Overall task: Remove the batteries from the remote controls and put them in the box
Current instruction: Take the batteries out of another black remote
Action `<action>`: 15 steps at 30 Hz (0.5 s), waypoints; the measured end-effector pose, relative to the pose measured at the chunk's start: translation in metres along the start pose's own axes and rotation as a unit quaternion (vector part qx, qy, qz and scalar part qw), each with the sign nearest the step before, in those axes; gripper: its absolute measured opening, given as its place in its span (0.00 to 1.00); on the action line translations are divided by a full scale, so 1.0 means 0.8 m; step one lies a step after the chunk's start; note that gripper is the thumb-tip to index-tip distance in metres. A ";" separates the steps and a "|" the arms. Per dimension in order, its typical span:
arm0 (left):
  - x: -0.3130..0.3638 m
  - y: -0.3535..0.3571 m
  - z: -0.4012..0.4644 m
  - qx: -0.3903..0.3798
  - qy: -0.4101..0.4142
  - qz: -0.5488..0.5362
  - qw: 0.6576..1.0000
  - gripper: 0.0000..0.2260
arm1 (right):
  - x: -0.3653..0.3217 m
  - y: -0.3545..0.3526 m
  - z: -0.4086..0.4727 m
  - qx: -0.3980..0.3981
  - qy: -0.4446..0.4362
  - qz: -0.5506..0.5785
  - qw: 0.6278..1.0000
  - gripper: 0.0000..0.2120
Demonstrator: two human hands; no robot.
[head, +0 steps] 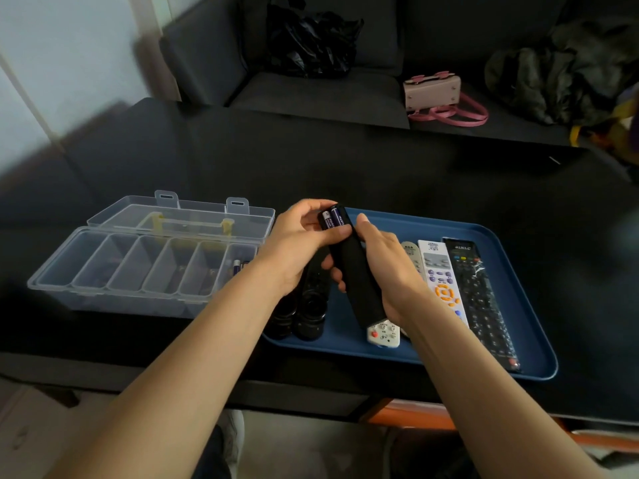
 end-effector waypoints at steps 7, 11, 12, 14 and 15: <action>-0.006 0.012 0.003 -0.009 0.025 0.028 0.999 0.16 | -0.001 -0.017 0.000 0.019 -0.002 -0.014 1.000 0.20; -0.011 0.015 0.007 -0.015 0.047 0.101 0.994 0.13 | -0.004 -0.027 0.003 0.048 0.026 0.001 0.999 0.14; -0.012 0.015 0.009 -0.003 0.063 0.127 0.990 0.12 | -0.003 -0.030 0.005 0.061 0.031 -0.001 0.998 0.14; -0.015 0.015 0.015 0.038 0.117 0.202 0.972 0.10 | 0.000 -0.034 0.008 0.081 0.037 -0.004 0.996 0.13; -0.018 0.015 0.017 0.054 0.150 0.244 0.956 0.11 | 0.001 -0.035 0.009 0.089 0.038 -0.002 0.995 0.13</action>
Point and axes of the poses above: each hand's wrist, its own z-axis towards the middle knuckle, its own y-axis out of the palm, x = y × z, the point moved 1 cm from there along z, towards the middle knuckle, and after that the axes turned 15 degrees about x, right-handed, at the moved point
